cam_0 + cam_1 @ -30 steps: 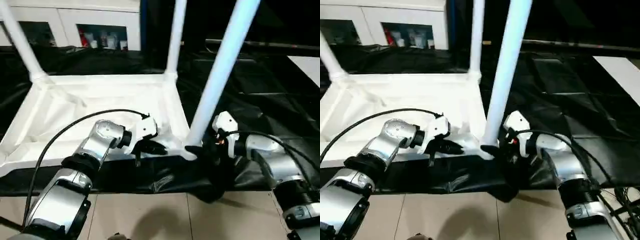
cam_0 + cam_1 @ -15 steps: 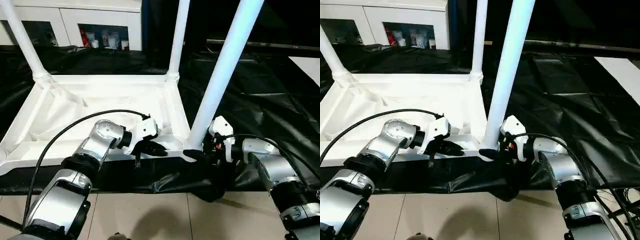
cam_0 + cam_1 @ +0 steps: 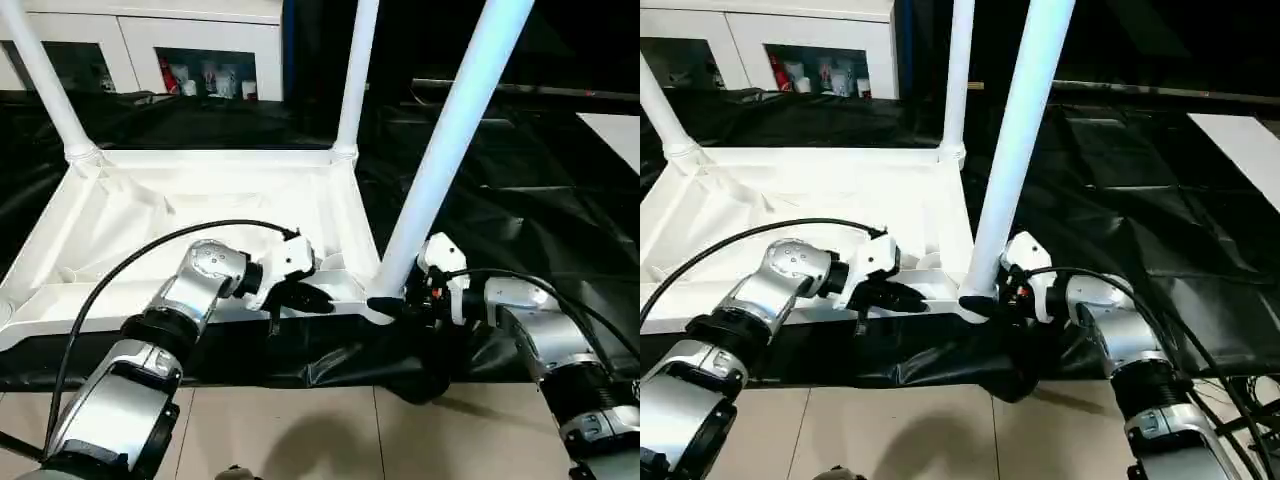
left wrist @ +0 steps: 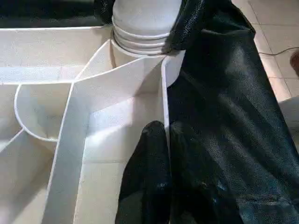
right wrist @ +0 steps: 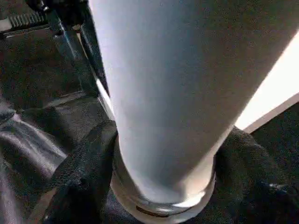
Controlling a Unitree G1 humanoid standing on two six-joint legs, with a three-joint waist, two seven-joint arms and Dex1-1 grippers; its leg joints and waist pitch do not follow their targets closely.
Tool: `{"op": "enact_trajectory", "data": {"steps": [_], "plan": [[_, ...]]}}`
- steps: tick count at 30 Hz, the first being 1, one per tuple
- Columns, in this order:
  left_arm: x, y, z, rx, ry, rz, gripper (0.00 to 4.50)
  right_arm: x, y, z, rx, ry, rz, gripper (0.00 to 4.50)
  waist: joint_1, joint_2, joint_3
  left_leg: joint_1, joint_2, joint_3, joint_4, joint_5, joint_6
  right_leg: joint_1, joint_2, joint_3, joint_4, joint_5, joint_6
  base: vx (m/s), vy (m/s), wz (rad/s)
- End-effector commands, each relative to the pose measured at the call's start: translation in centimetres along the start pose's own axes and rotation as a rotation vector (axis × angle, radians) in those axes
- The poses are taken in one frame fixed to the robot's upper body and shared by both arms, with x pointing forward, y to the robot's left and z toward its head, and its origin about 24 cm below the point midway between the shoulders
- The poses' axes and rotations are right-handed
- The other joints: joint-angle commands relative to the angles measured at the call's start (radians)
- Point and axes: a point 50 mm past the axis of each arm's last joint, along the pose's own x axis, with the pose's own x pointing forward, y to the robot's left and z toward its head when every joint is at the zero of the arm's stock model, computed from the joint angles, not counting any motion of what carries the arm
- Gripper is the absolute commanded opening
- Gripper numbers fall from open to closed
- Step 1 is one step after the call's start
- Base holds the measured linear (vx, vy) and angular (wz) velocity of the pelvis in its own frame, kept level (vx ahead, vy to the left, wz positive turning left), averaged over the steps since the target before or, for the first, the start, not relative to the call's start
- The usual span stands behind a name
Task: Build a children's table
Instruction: Rotate leg to tighten
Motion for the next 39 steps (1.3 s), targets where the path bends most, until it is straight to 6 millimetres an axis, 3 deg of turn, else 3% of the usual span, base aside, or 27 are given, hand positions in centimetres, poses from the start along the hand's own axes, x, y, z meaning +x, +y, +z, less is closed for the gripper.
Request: {"op": "enact_trajectory", "data": {"steps": [1, 2, 5, 6, 7, 11, 15, 17, 21, 24, 26, 27, 28, 30, 33, 36, 39], "plan": [[1.2, 0.0, -0.6, -0.061, -0.023, 0.100, 0.00, 0.3, -0.7, -1.2, 0.071, 0.021, -0.164, 2.72, -0.006, -0.016, -0.052, 0.011, 0.032, -0.013, -0.058, -0.173, 0.058, 0.043, -0.068, 0.036, -0.073, -0.154, -0.225, 0.000, 0.000, 0.00], [1.2, 0.0, -0.6, -0.061, -0.023, 0.100, 0.00, 0.3, -0.7, -1.2, 0.071, 0.021, -0.164, 2.71, -0.008, -0.016, -0.051, 0.013, 0.033, -0.015, -0.059, -0.185, 0.047, 0.042, -0.069, 0.036, -0.075, -0.184, -0.219, 0.000, 0.000, 0.00], [2.5, 1.1, 0.0, -0.128, -0.020, 0.273, 0.00, 1.8, -1.6, -1.5, 0.199, -0.020, -0.456, 2.70, -0.021, -0.014, -0.050, 0.017, 0.033, -0.019, -0.065, -0.232, 0.013, 0.040, -0.069, 0.037, -0.085, -0.278, -0.193, 0.000, 0.000, 0.00], [2.5, 1.1, 0.0, -0.128, -0.020, 0.273, 0.00, 1.8, -1.6, -1.5, 0.199, -0.020, -0.456, 2.70, -0.027, -0.013, -0.049, 0.017, 0.033, -0.020, -0.068, -0.236, 0.003, 0.037, -0.068, 0.038, -0.086, -0.283, -0.188, 0.000, 0.000, 0.00], [3.8, 1.3, 0.8, -0.158, -0.016, 0.340, 0.00, 2.9, -1.8, -1.3, 0.253, -0.017, -0.606, 2.70, -0.029, -0.013, -0.051, 0.014, 0.032, -0.021, -0.068, -0.231, 0.002, 0.042, -0.068, 0.038, -0.085, -0.283, -0.182, 0.000, 0.000, 0.00], [5.7, 1.1, 1.8, -0.197, -0.018, 0.380, 0.00, 4.5, -1.6, -0.8, 0.245, 0.004, -0.699, 2.70, -0.034, -0.011, -0.051, 0.018, 0.029, -0.018, -0.066, -0.230, -0.003, 0.035, -0.067, 0.040, -0.088, -0.269, -0.185, 0.000, 0.000, 0.00], [6.8, 0.6, 2.1, -0.178, -0.002, 0.344, 0.00, 5.8, -1.1, 0.4, 0.184, -0.019, -0.650, 2.70, -0.030, -0.017, -0.056, 0.009, 0.025, -0.015, -0.059, -0.180, 0.041, 0.046, -0.066, 0.040, -0.081, -0.168, -0.194, 0.000, 0.000, 0.00], [6.7, 0.6, 1.9, -0.179, 0.009, 0.338, 0.00, 5.9, -1.1, 0.8, 0.208, -0.056, -0.628, 3.40, -0.026, -0.020, -0.055, 0.009, 0.025, -0.014, -0.058, -0.162, 0.057, 0.046, -0.066, 0.040, -0.079, -0.145, -0.197, 0.000, 0.000, 0.00], [6.0, 0.7, 1.2, -0.189, 0.032, 0.332, 0.00, 5.5, -1.6, 1.5, 0.184, -0.101, -0.616, 3.60, -0.025, -0.019, -0.051, 0.010, 0.028, -0.017, -0.063, -0.193, 0.055, 0.045, -0.069, 0.038, -0.084, -0.213, -0.188, 0.000, 0.000, 0.00], [5.4, 0.8, 0.8, -0.183, 0.041, 0.317, 0.00, 4.6, -2.1, 2.0, 0.143, -0.116, -0.568, 3.91, -0.025, -0.022, -0.052, 0.009, 0.027, -0.017, -0.061, -0.186, 0.058, 0.046, -0.068, 0.038, -0.083, -0.200, -0.188, 0.000, 0.000, 0.00], [4.5, 0.9, 0.5, -0.163, 0.036, 0.274, 0.00, 3.1, -2.5, 2.3, 0.049, -0.106, -0.484, 3.91, -0.023, -0.022, -0.054, 0.007, 0.026, -0.016, -0.058, -0.168, 0.069, 0.050, -0.066, 0.038, -0.079, -0.163, -0.193, 0.000, 0.000, 0.00], [4.2, 0.9, 0.3, -0.153, 0.034, 0.255, 0.00, 2.4, -2.4, 2.2, 0.025, -0.098, -0.429, 3.91, -0.020, -0.015, -0.053, 0.006, 0.027, -0.016, -0.058, -0.161, 0.080, 0.051, -0.066, 0.037, -0.078, -0.140, -0.195, 0.000, 0.000, 0.00], [3.9, 0.9, 0.3, -0.148, 0.033, 0.242, 0.00, 2.0, -2.4, 2.1, 0.013, -0.093, -0.390, 3.91, -0.022, -0.021, -0.053, 0.005, 0.027, -0.015, -0.056, -0.155, 0.091, 0.052, -0.066, 0.038, -0.076, -0.117, -0.196, 0.000, 0.000, 0.00], [3.4, 0.8, 0.1, -0.139, 0.028, 0.208, 0.00, 1.2, -2.3, 1.9, -0.004, -0.080, -0.327, 3.91, -0.020, -0.020, -0.052, 0.006, 0.026, -0.014, -0.055, -0.159, 0.098, 0.051, -0.065, 0.038, -0.077, -0.120, -0.201, 0.000, 0.000, 0.00], [2.2, 0.4, -0.3, -0.095, 0.014, 0.103, 0.00, -0.7, -2.0, 1.6, -0.006, -0.074, -0.195, 3.91, -0.017, -0.017, -0.053, 0.007, 0.032, -0.016, -0.056, -0.165, 0.099, 0.053, -0.066, 0.037, -0.074, -0.107, -0.221, 0.000, 0.000, 0.00], [1.6, -0.1, -0.4, -0.072, 0.004, 0.013, 0.00, -1.3, -1.5, 1.4, -0.015, -0.052, -0.108, 3.91, -0.016, -0.013, -0.052, 0.009, 0.035, -0.013, -0.056, -0.178, 0.090, 0.050, -0.063, 0.035, -0.073, -0.108, -0.243, 0.000, 0.000, 0.00], [1.2, -0.3, -0.4, -0.072, -0.012, -0.038, 0.00, -1.5, -1.0, 1.3, -0.029, -0.035, -0.047, 3.91, -0.012, -0.013, -0.051, 0.012, 0.039, -0.013, -0.058, -0.196, 0.075, 0.048, -0.066, 0.035, -0.074, -0.143, -0.244, 0.000, 0.000, 0.00]]}}
